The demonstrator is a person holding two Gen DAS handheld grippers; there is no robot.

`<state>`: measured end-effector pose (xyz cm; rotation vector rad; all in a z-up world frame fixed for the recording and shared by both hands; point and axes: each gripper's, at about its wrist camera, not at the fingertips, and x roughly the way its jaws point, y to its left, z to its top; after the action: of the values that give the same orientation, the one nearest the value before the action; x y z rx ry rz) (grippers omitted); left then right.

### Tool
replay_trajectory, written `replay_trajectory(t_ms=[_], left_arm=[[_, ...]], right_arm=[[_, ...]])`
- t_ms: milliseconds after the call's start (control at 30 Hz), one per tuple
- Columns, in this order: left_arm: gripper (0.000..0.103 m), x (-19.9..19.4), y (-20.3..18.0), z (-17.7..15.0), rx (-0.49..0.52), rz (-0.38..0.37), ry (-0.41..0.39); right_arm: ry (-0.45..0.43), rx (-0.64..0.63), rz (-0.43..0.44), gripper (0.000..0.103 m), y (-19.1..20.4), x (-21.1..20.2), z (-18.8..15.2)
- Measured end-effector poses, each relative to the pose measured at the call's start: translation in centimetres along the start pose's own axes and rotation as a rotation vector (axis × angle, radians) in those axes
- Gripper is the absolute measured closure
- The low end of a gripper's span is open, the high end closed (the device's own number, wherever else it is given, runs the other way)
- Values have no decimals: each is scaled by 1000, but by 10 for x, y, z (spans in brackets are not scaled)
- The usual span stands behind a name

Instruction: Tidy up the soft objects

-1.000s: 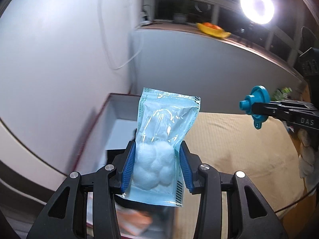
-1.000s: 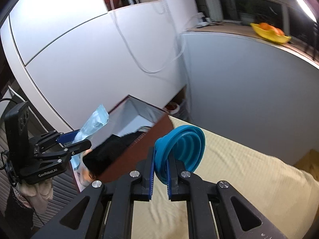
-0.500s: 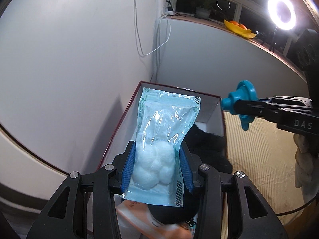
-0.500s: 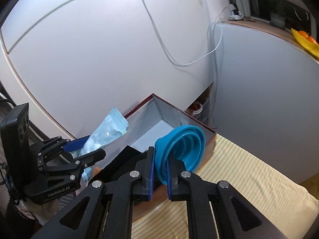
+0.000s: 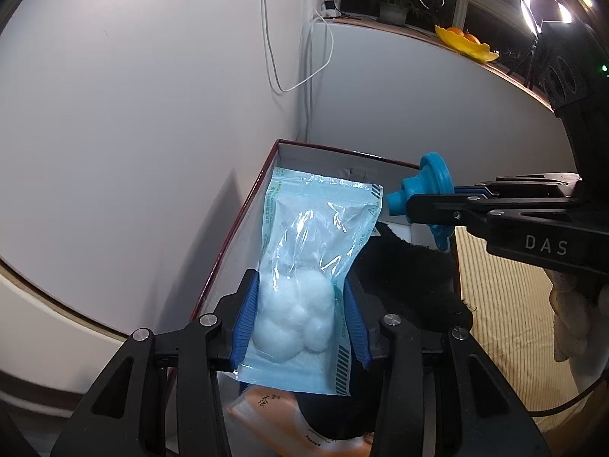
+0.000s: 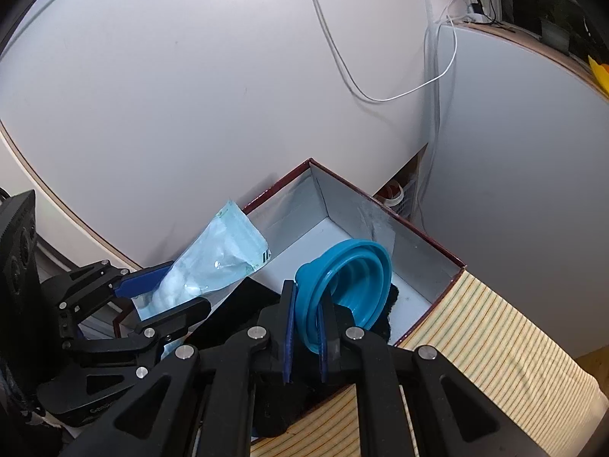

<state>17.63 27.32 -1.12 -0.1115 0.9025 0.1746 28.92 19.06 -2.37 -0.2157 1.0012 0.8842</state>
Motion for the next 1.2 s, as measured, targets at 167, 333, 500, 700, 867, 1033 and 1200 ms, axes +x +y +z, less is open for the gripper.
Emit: replay_trajectory(t_ms=[167,333,500,700,867,1033,1200], left_arm=[[51,-1,1,-2,5,15,-2],[47,-2,2,-6,-1,16,1],[36,-5,4,-8,-10,14,-1],[35,-17,5,-8,-24,18,-17],[35,-34,1,-15,-29,23,-34],[35,-55,-3,-29,-54,29,-58],[35,-82,-14,-53,-86,17,-99]], right_arm=[[2,-9,-6,92,1,1,0],[-18,-10,-12,70,2,-4,0],[-26,-10,-14,69,3,-13,-3],[-48,4,-16,66,-2,-28,-13],[-72,8,-22,59,-5,-48,-29],[-103,-9,-41,58,0,-72,-50],[-132,-22,-47,54,7,-94,-74]])
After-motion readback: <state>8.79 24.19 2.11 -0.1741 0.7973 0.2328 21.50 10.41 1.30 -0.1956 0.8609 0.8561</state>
